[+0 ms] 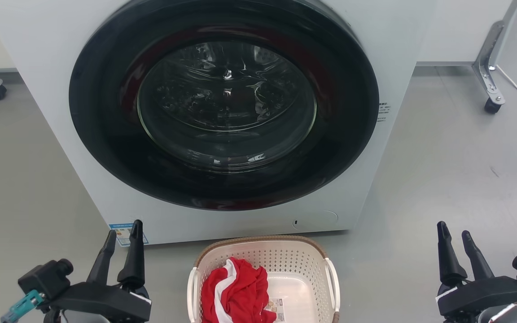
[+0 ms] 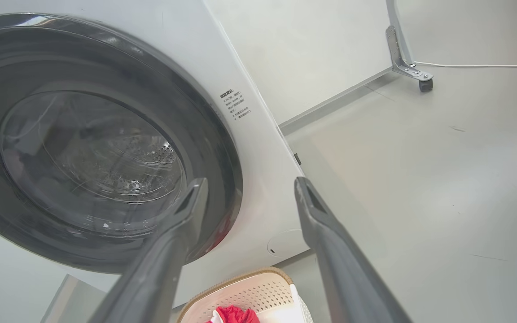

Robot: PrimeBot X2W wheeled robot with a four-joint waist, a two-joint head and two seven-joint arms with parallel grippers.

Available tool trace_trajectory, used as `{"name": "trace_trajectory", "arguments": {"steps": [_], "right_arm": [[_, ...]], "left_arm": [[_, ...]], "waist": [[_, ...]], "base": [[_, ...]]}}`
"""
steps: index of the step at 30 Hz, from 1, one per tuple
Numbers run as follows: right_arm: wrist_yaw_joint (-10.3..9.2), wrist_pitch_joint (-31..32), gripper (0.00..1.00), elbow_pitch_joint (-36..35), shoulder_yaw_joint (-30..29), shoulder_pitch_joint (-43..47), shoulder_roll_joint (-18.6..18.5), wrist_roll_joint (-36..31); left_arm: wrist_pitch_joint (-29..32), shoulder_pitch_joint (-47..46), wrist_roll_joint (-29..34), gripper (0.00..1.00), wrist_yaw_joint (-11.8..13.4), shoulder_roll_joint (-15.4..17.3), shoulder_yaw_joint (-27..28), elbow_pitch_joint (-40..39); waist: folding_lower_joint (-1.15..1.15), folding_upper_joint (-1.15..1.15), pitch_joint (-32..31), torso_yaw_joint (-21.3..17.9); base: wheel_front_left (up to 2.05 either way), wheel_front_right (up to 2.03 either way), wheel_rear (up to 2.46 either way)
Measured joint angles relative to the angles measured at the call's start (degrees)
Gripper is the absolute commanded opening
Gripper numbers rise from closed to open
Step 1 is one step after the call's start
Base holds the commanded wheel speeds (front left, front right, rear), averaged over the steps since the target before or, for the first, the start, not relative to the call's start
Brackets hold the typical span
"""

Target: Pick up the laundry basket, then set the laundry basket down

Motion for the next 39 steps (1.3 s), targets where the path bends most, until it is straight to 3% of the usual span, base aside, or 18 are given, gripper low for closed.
{"name": "trace_trajectory", "arguments": {"steps": [39], "right_arm": [[-5.10, -7.76, 1.00, 0.19, 6.32, 0.35, -1.80, -27.50]], "left_arm": [[-7.38, 0.46, 25.15, 1.00, 5.55, 1.36, -6.88, -1.08]], "waist": [[0.00, 0.00, 0.95, 0.41]], "base": [[0.00, 0.00, 0.00]]}}
